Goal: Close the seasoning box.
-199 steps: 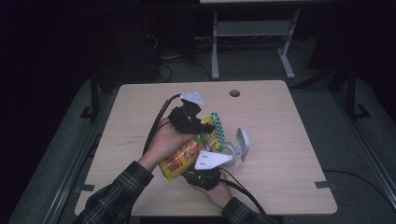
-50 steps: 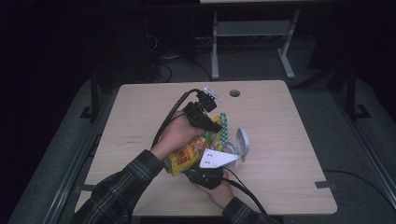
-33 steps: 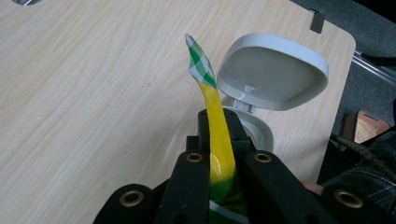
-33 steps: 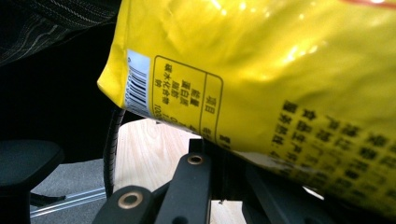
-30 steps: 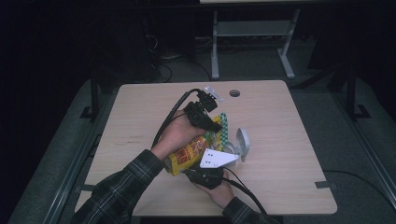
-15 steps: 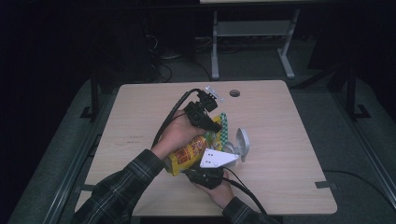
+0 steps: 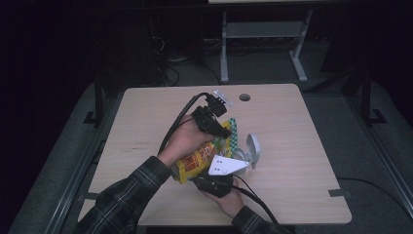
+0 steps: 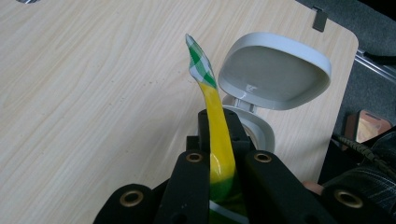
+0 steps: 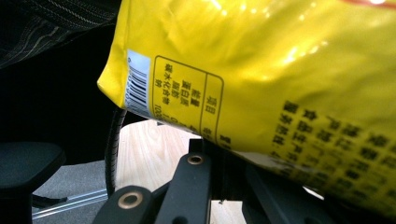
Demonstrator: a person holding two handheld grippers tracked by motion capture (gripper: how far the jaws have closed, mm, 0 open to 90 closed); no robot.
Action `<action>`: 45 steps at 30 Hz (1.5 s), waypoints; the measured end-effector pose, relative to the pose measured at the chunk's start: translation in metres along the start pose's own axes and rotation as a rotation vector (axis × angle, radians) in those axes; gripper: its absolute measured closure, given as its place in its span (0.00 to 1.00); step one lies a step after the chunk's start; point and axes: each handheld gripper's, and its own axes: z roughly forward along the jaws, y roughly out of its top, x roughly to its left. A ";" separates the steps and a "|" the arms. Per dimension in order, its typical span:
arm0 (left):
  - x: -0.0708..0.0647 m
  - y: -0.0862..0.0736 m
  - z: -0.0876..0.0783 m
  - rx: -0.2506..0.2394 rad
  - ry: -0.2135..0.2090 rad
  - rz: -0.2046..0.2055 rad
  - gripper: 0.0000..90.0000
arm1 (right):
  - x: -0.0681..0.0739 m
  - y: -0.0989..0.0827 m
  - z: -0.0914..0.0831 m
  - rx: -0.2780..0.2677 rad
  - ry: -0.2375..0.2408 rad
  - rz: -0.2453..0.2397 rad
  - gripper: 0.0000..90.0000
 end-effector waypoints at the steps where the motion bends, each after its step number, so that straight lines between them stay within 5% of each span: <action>1: 0.000 0.000 0.000 0.000 0.000 0.000 1.00 | 0.000 0.000 0.000 0.000 0.000 0.000 1.00; 45: -0.002 0.003 -0.001 0.015 0.023 -0.004 1.00 | 0.001 0.002 0.000 -0.014 0.003 0.006 1.00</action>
